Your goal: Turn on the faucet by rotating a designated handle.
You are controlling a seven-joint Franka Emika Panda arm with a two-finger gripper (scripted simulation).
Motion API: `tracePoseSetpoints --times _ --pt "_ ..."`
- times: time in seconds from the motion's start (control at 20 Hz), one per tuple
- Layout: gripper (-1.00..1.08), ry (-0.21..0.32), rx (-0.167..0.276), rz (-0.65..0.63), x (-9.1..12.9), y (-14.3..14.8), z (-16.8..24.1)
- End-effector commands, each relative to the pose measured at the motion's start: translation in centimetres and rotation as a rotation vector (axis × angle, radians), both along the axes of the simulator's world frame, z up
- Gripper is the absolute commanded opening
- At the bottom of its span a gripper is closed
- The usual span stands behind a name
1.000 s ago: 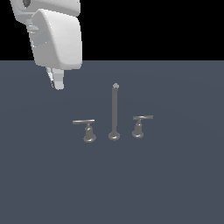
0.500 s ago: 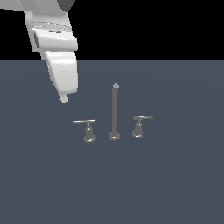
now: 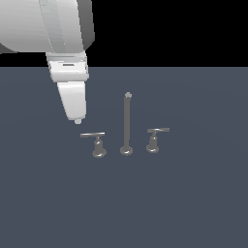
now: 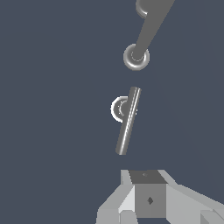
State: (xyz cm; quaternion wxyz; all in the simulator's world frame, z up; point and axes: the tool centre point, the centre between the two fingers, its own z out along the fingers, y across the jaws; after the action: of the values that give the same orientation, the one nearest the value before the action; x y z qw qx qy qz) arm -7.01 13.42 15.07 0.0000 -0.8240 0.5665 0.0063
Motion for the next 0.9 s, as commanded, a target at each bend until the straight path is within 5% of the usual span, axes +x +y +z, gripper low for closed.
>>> tracePoseSetpoints --times 0.0,0.85 --pt "-1.00 -0.002 -0.002 -0.046 1.0 -0.1 -1.2" --pt "-1.00 -0.010 -0.010 -0.244 5.2 -1.2 -6.2"
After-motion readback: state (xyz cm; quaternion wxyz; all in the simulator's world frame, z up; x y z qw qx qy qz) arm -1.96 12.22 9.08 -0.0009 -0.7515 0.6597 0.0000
